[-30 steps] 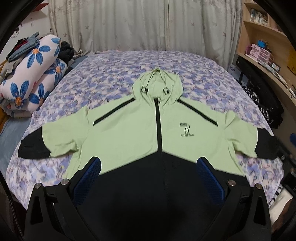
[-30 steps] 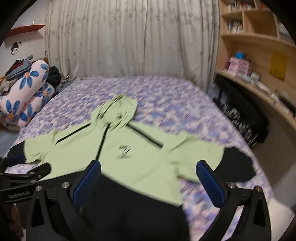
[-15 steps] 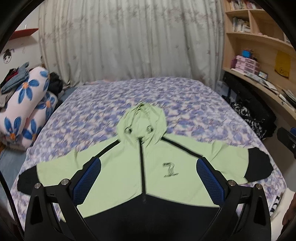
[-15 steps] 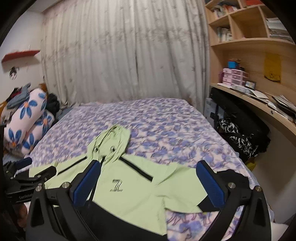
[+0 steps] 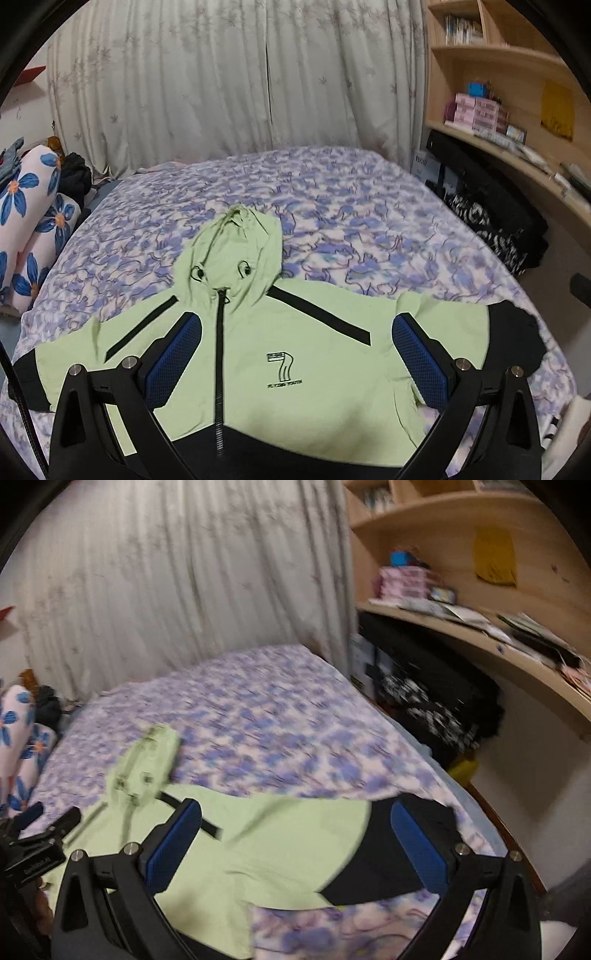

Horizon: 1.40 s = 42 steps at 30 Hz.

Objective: Fold large clothes
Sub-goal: 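Grasp the black cuff of the sleeve with the right tool, then carry the held sleeve across the jacket front toward the left tool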

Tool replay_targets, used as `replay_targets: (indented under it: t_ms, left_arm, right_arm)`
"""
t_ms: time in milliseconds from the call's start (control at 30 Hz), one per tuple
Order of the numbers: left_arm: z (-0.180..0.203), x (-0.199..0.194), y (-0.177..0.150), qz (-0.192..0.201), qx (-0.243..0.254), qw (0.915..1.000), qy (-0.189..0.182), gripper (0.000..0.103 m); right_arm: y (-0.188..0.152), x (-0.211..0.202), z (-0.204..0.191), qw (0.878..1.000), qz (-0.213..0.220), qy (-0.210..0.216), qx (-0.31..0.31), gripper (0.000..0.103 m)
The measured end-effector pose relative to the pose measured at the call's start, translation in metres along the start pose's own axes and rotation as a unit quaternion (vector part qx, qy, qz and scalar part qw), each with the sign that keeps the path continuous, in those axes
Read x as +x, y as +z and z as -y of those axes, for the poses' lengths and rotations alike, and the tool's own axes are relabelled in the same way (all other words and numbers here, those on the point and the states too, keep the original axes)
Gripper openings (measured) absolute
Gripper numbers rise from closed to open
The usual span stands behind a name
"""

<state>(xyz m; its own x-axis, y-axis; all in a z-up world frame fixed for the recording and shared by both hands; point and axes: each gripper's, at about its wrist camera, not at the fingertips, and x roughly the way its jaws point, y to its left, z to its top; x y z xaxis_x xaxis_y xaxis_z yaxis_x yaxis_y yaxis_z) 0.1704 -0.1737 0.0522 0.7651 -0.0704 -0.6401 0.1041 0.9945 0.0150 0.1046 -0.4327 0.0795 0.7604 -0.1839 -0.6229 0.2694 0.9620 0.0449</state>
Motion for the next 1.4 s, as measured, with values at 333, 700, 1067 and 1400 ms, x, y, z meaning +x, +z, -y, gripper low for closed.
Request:
replay_targets:
  t_ms: [333, 700, 1067, 1400]
  left_arm:
    - [0.064, 0.092, -0.027, -0.035, -0.011, 0.9985, -0.039, 0.102]
    - [0.091, 0.154, -0.057, -0.118, -0.018, 0.9909, -0.062, 0.102]
    - [0.086, 0.168, -0.065, -0.161, -0.040, 0.9825, -0.084, 0.060]
    - [0.047, 0.134, -0.058, -0.126, -0.022, 0.9907, -0.045, 0.050]
  right_arm:
    - [-0.026, 0.086, 0.119, 0.985, -0.114, -0.022, 0.129, 0.102]
    - [-0.085, 0.139, 0.217, 0.929, -0.227, -0.056, 0.289, 0.088]
    - [-0.109, 0.189, 0.225, 0.909, -0.249, -0.050, 0.331, 0.054]
    - [-0.025, 0.118, 0.083, 0.979, -0.099, 0.052, 0.168, 0.009]
